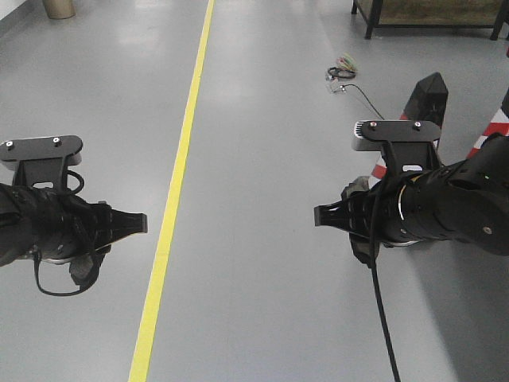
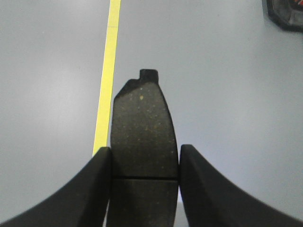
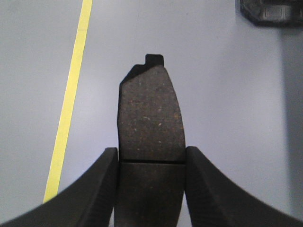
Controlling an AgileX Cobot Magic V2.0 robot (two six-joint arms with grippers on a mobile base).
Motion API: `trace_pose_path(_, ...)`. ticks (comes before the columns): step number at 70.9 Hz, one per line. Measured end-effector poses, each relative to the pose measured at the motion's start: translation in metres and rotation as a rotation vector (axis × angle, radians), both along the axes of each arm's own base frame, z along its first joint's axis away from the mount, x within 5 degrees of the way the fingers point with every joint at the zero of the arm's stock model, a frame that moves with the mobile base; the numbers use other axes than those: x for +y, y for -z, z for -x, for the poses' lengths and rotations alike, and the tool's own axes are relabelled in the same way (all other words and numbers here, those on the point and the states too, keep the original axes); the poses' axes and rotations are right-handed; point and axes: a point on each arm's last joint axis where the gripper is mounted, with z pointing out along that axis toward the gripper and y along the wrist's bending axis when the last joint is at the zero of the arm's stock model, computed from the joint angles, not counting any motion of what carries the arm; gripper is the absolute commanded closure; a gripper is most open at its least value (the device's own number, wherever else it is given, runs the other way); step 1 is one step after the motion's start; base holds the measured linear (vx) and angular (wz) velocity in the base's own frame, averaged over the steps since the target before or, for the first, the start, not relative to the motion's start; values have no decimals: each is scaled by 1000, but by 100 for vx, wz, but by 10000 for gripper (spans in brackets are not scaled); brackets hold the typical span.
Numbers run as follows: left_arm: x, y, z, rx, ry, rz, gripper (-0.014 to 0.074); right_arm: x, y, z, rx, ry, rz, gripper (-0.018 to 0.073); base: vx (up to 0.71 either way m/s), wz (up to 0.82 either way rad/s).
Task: Move and align brake pads A on conveyor
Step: 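Drive along the yellow floor line toward the traffic cones, then turn the base past the cones and stop at the dark conveyor belt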
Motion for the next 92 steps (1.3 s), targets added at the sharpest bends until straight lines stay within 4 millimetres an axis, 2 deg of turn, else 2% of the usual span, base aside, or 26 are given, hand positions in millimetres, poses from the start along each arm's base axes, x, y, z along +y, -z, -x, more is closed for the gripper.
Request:
trace_pose_path(43,0,0,0,0,0,0,493,0,0,0,0,0,0,565,48,-4)
trace_pose_path(92,0,0,0,0,0,0,493,0,0,0,0,0,0,565,42,-35)
